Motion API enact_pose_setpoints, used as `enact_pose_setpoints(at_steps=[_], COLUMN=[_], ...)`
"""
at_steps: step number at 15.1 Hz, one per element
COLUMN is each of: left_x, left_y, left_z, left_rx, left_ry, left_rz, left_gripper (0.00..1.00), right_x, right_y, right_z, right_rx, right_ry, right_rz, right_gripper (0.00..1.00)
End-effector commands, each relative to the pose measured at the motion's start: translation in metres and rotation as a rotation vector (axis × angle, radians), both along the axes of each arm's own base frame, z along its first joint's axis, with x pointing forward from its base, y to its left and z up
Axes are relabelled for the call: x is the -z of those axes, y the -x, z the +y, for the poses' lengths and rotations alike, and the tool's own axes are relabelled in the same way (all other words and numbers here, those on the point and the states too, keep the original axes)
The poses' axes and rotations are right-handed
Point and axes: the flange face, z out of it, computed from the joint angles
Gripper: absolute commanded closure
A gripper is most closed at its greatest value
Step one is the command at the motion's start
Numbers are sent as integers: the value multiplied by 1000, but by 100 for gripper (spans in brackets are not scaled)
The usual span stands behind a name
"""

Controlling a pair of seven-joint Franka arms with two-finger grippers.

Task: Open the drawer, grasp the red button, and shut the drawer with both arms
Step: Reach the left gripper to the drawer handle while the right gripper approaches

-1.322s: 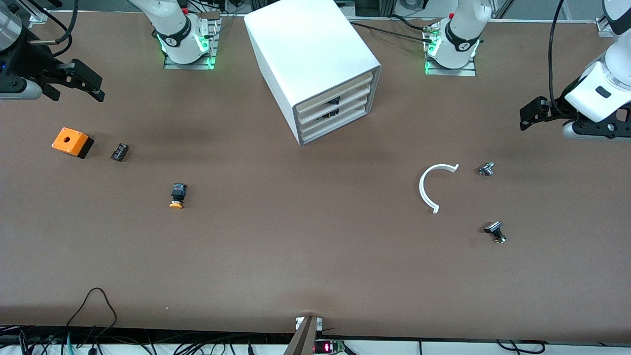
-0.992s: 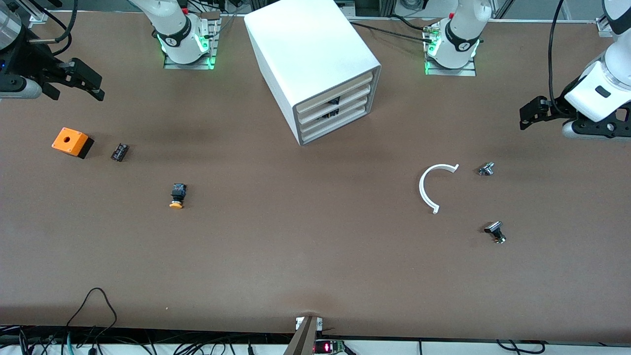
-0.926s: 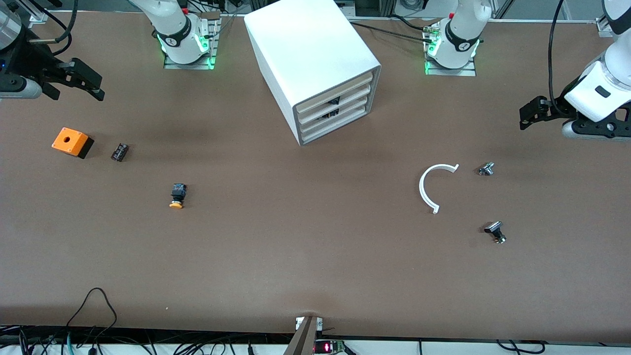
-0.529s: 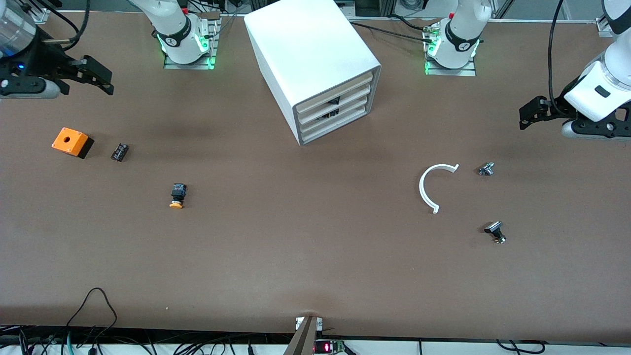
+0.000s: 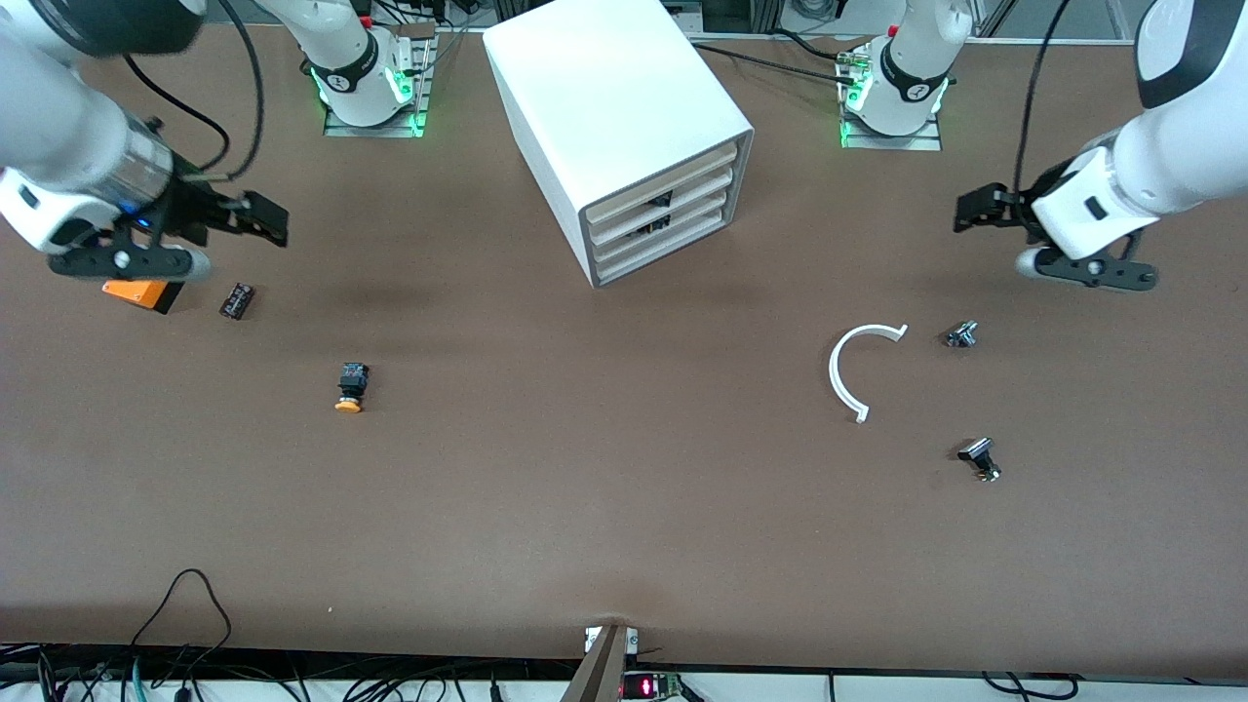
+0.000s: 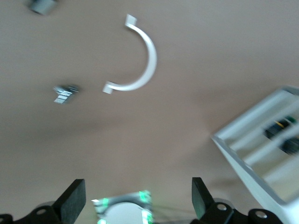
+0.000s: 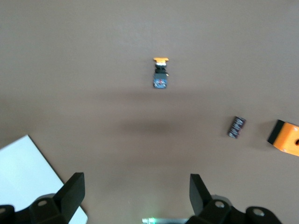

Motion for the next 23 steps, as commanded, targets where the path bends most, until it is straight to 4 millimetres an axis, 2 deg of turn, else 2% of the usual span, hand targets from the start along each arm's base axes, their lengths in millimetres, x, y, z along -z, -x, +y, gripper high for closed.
enact_pose_setpoints(at_steps=[1, 5, 7, 9, 11, 13, 15, 18, 20, 21, 23], left_x=[11, 44, 71, 101, 136, 167, 201, 258, 286, 296, 313], left_y=[-5, 2, 7, 10, 12, 16, 30, 51, 60, 65, 77], left_z=[-12, -41, -60, -82, -99, -109, -122, -134, -138, -148, -155], left_rx=[97, 137, 137, 165, 184, 192, 178, 172, 164, 155, 134], left_ry=[210, 462, 576, 669, 769, 864, 970, 1132, 1172, 1212, 1246], left_rz=[58, 108, 125, 114, 111, 94, 94, 85, 101, 103, 121], left_gripper=[0, 0, 1, 2, 4, 9, 13, 24, 30, 31, 38], right_x=[29, 71, 87, 102, 118, 129, 143, 152, 158, 160, 160], right_y=[-16, -34, -39, -44, -49, -50, -49, -52, -53, -54, -55], right_z=[29, 54, 68, 85, 93, 105, 117, 137, 152, 161, 179], right_rx=[31, 132, 188, 225, 286, 321, 338, 386, 443, 460, 484], right_ry=[8, 4, -24, -33, -43, -59, -53, -62, -79, -80, -82], right_rz=[-4, -14, -9, -23, -13, -6, 7, -3, 20, 22, 18], right_gripper=[1, 1, 1, 1, 1, 1, 1, 1, 1, 1, 1])
